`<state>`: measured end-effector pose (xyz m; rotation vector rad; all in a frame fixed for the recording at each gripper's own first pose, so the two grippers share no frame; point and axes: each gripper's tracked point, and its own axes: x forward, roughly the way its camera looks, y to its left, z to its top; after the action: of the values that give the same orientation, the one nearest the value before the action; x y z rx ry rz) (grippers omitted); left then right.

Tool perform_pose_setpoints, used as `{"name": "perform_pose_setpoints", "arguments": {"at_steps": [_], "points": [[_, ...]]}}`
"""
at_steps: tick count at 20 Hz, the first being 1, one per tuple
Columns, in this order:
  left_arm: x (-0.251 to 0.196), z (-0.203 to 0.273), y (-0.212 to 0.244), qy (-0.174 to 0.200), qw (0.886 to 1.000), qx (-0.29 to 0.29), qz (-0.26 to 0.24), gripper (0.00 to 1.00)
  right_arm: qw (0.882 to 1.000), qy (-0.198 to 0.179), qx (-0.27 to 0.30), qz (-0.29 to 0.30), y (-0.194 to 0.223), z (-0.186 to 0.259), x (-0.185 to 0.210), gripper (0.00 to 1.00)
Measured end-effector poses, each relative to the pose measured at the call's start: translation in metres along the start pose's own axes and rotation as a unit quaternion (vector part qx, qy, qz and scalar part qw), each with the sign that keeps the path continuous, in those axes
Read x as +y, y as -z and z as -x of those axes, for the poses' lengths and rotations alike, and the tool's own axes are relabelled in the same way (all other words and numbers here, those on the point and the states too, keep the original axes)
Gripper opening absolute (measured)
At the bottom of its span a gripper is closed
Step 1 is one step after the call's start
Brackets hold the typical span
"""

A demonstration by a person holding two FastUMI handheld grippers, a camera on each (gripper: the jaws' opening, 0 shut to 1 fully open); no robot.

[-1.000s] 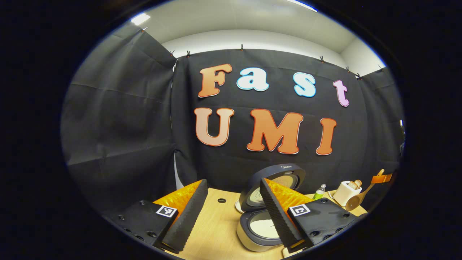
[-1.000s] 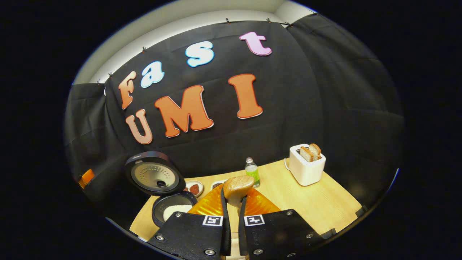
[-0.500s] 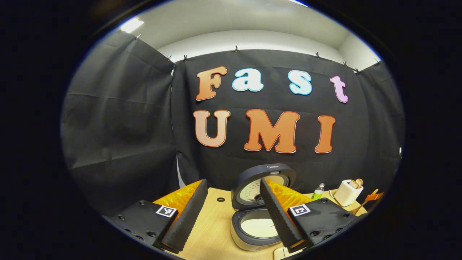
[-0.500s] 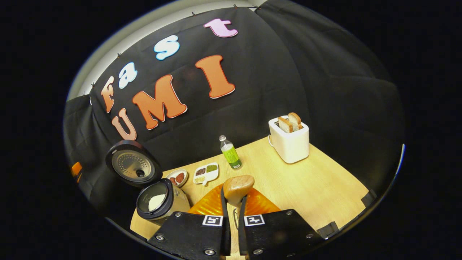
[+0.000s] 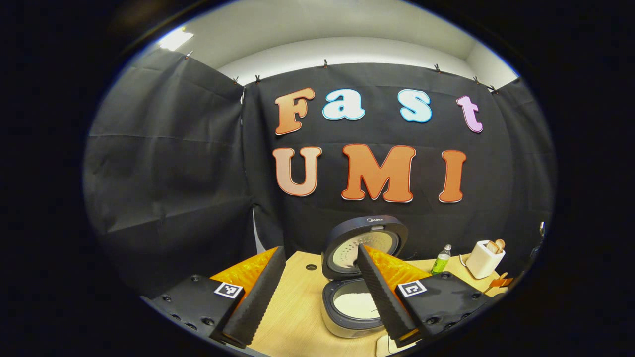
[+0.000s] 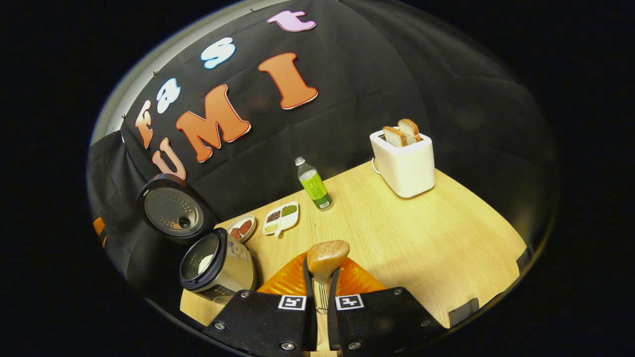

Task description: Close the left gripper, press the button to open the rice cooker; take a wooden spoon from the chopstick holder with the right hand, scoop a spoonful of rice and pour it into the rice cooker, then put the wooden spoon back into the chopstick holder.

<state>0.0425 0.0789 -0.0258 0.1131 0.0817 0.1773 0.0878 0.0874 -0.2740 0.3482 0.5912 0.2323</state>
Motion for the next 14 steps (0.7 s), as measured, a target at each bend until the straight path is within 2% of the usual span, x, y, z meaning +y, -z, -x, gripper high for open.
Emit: {"name": "perform_pose_setpoints", "arguments": {"at_steps": [5,11,13,14], "points": [[0.001,0.003,-0.002,-0.011,1.000,0.002,-0.007,0.94,0.999,-0.015,0.010,-0.031,0.010,-0.009,-0.007,0.07],[-0.011,0.001,-0.004,-0.005,1.000,0.000,-0.016,0.94,0.999,-0.005,0.017,-0.045,0.006,-0.005,-0.022,0.21],[-0.016,0.000,-0.005,0.000,1.000,0.000,-0.016,0.94,0.999,0.016,0.008,-0.030,-0.006,-0.001,-0.033,0.35],[-0.020,0.000,-0.004,0.003,1.000,0.000,-0.015,0.94,0.999,0.025,0.004,-0.020,-0.013,0.003,-0.038,0.49]]}}
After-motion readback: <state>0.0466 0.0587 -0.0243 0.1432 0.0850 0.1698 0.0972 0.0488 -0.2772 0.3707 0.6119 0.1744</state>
